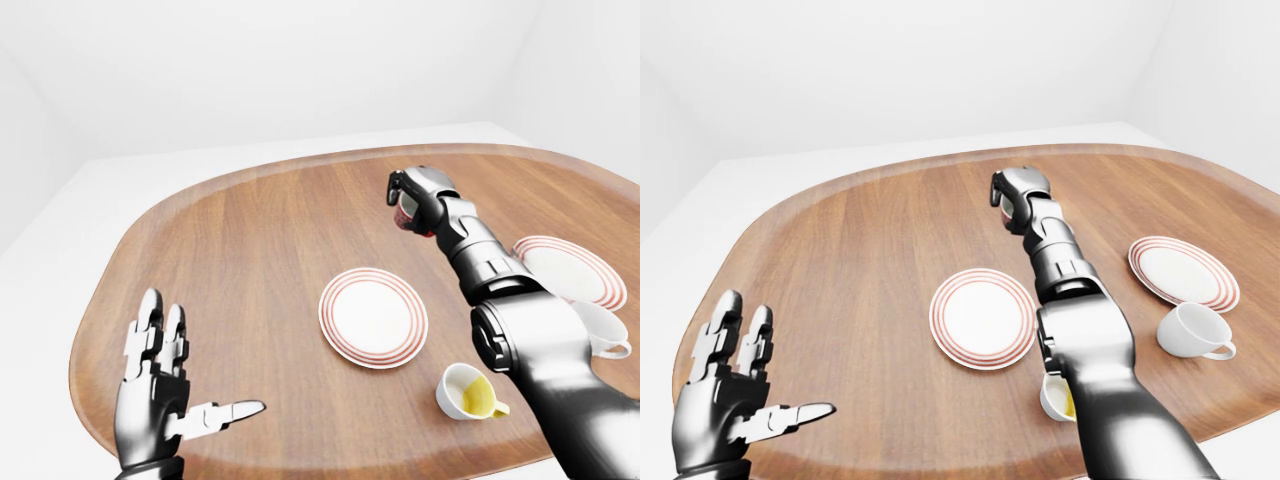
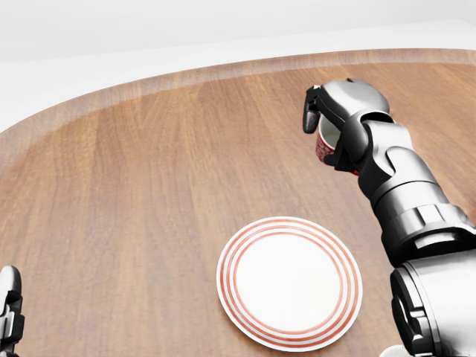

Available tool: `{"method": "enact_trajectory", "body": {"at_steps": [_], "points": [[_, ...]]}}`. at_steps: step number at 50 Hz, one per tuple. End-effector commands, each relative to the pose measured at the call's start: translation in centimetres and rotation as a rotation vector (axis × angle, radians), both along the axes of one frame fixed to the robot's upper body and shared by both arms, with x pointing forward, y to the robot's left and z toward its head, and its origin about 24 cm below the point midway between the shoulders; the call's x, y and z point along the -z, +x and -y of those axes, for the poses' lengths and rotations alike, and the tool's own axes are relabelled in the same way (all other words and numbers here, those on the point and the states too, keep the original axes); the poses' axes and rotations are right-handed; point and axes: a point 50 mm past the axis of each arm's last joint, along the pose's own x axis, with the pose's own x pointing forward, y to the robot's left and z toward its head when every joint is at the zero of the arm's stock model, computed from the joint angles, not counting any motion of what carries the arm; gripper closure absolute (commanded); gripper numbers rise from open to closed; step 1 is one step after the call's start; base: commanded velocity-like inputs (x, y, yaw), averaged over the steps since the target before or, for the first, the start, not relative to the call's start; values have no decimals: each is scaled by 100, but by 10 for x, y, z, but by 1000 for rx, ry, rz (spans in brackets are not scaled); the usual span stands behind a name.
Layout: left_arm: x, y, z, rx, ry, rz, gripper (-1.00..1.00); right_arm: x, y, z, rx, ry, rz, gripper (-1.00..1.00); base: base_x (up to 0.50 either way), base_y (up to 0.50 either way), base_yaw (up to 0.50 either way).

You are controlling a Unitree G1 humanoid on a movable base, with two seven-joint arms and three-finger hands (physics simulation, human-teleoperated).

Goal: Put the red mug on the left plate.

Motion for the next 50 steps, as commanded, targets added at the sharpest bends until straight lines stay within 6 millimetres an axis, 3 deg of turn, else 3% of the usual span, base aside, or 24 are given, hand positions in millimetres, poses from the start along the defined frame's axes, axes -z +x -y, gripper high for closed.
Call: {"method": "enact_trajectory", "body": {"at_steps": [1,18,36,50], "points": [[2,-2,-2,-1,-12,-2,-100,38,-14,-124,-303,211,-89,100,0,0,0],[3,-2,-4,-4,-22,2,-100,69,-30,-148,-343,277,-162,100,0,0,0],[3,-1,-4,-2,-20,6,-100,106,-36,-113,-241,236,-227,100,0,0,0],[3,0,-3,-1,-18,1,-100,119,-39,-98,-195,230,-279,100,0,0,0]]}}
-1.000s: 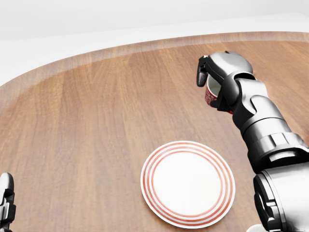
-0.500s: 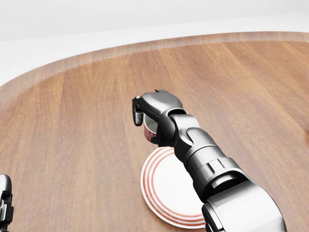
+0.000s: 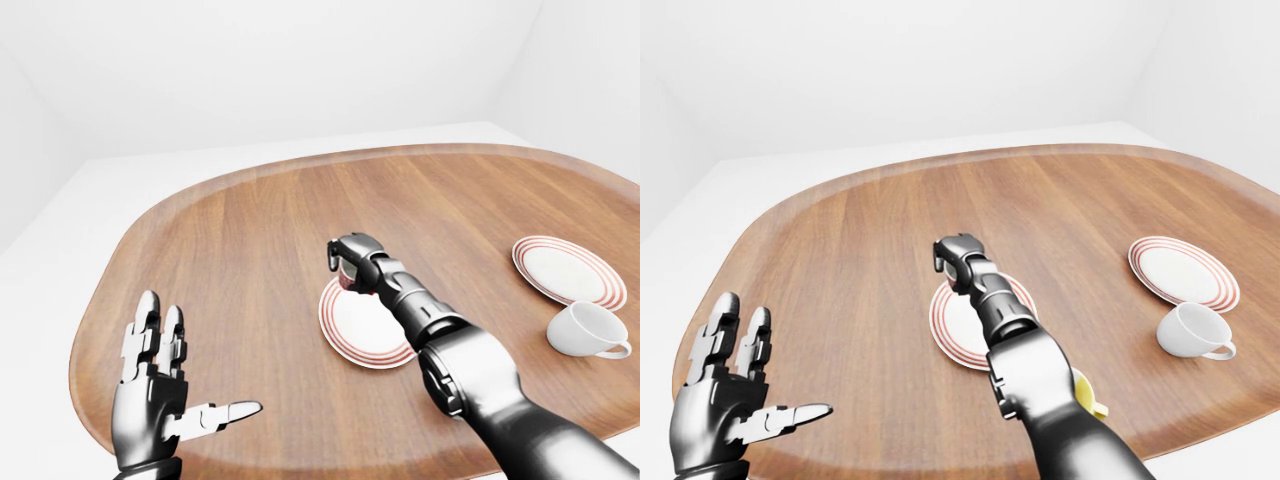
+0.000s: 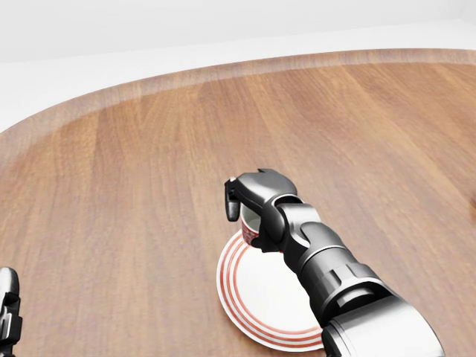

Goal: Put the red mug on the left plate.

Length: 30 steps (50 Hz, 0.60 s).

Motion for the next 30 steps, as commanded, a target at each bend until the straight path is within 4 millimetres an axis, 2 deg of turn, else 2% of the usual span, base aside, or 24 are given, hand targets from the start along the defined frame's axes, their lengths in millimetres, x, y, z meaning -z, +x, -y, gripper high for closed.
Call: {"method": "enact_trajectory", "body": {"at_steps": [1,21,30], "points": [[0,1,1,0,2,-2,-100,9,-2,12,114,152,-36,100,0,0,0],[1,0,0,-2,-2,-7,-100,42,-18,27,174,87,-131,100,0,0,0],[2,0,-1,-5,-4,-7,-100,45,-19,32,215,50,-93,100,0,0,0]]}}
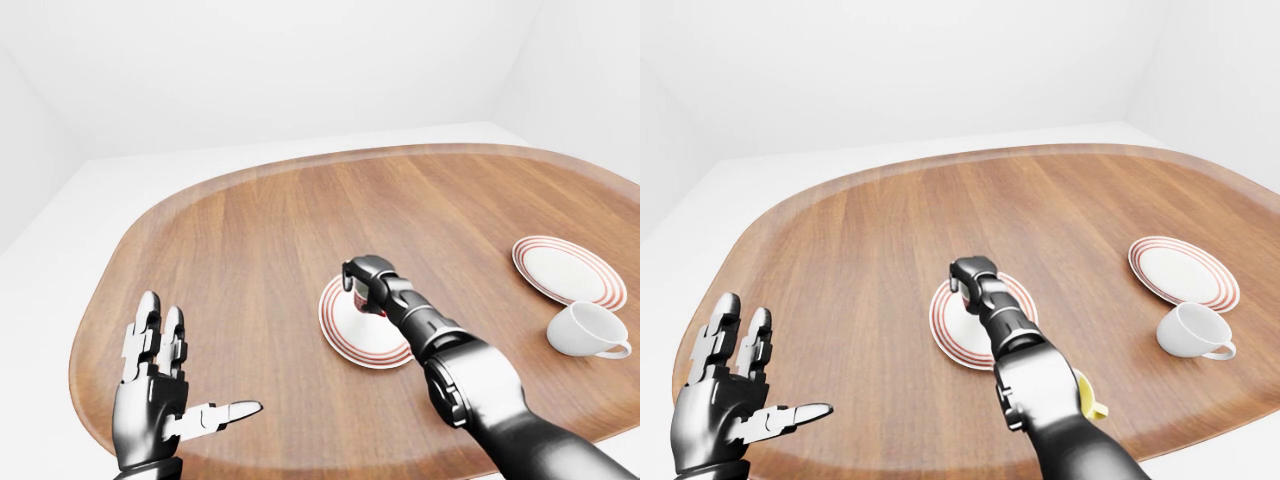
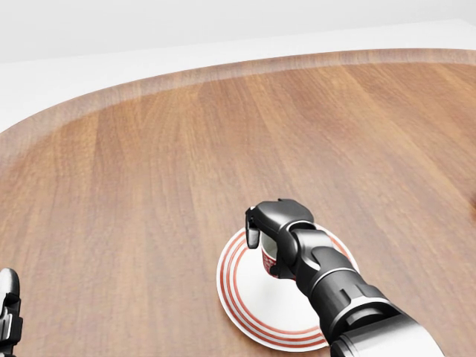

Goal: Put the red mug on the left plate.

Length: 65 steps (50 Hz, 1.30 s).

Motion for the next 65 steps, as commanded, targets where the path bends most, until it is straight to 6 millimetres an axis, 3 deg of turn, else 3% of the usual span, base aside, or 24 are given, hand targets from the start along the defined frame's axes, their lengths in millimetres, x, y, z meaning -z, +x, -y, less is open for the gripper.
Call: {"method": "enact_trajectory", "body": {"at_steps": [1,23,58,59,60,65], "points": [[1,0,-1,-3,-3,-2,-100,6,-3,8,137,91,32,100,0,0,0],[2,-1,-1,1,-6,-5,-100,24,-14,12,158,104,-49,100,0,0,0],[1,-1,-2,-3,-6,3,-100,32,-19,21,201,63,-54,100,0,0,0],[0,-1,-2,-3,-7,3,-100,33,-20,22,212,61,-84,-80,0,0,0],[0,-1,-2,-3,-7,3,-100,34,-20,22,207,61,-90,-100,0,0,0],[0,0,-2,-3,-5,3,-100,35,-21,21,207,61,-99,-100,0,0,0]]}}
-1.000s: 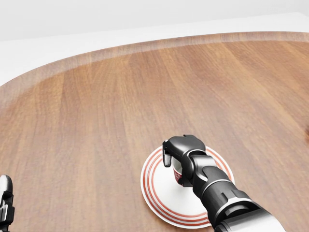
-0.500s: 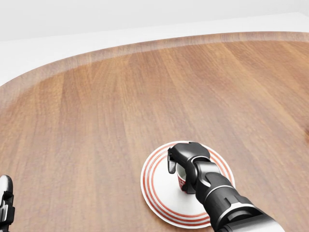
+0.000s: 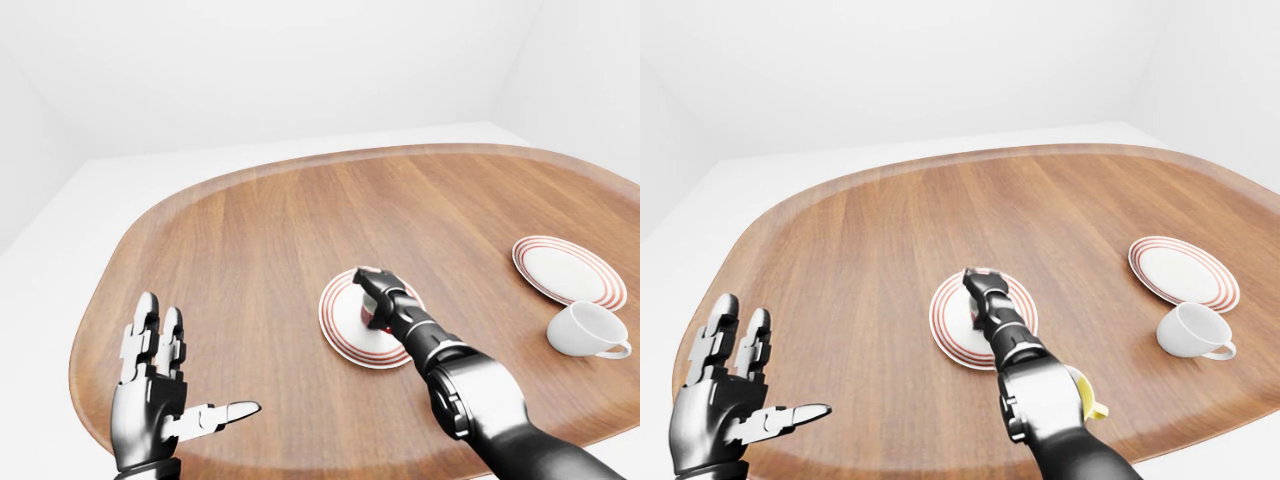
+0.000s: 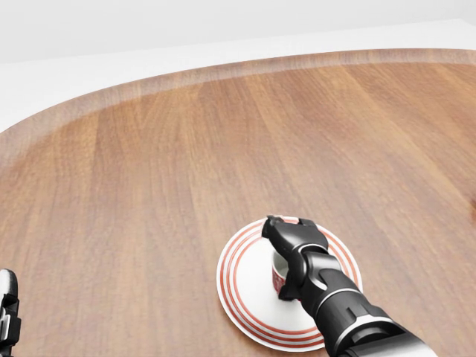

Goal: Put the red mug on the left plate.

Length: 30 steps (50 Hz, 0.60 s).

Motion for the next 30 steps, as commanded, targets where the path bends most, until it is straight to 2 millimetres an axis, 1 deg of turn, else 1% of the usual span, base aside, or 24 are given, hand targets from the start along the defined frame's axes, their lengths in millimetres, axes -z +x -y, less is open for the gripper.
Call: {"method": "enact_trajectory", "body": {"at_steps": [1,23,24,27,30], "points": [[0,0,0,0,0,2,-100,3,-2,2,65,61,-23,-100,0,0,0],[0,0,1,0,2,-4,-100,8,-6,5,71,55,-42,-100,0,0,0],[0,0,1,-2,1,-4,-100,6,-4,4,61,63,-38,-100,0,0,0],[0,-1,0,-2,-1,-3,-100,-12,9,2,37,95,4,-100,0,0,0],[0,-1,0,-3,-2,-3,-100,-47,29,1,14,139,84,-100,0,0,0]]}}
